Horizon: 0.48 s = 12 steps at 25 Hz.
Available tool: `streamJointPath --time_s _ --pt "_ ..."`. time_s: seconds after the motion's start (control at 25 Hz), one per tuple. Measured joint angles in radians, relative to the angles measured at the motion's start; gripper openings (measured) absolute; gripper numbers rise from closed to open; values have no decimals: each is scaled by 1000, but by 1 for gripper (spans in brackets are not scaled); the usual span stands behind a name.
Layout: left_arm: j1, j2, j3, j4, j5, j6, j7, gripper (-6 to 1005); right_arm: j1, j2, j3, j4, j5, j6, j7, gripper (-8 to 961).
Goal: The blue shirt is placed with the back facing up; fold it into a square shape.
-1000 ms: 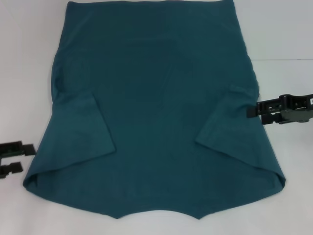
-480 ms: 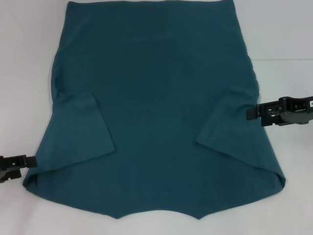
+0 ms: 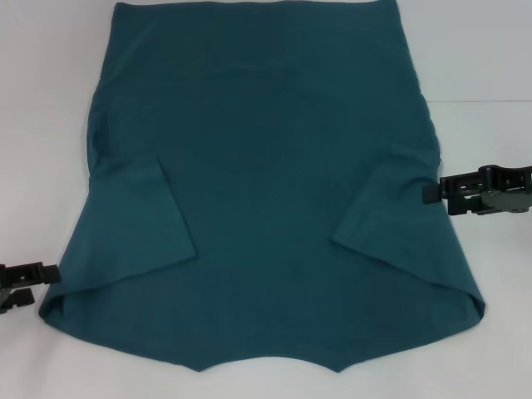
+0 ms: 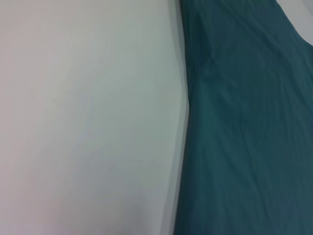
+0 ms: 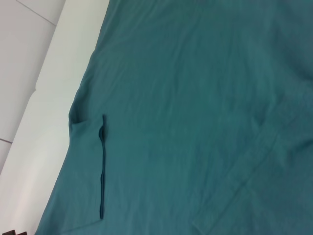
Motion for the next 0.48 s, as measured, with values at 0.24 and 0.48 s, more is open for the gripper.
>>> streamJointPath --time_s 0.24,0.48 --pt "1 0 4 -2 0 -6 0 721 0 -1 3 0 9 3 -4 747" --pt "1 -1 8 -9 0 -18 6 716 0 -2 17 0 10 4 -5 746"
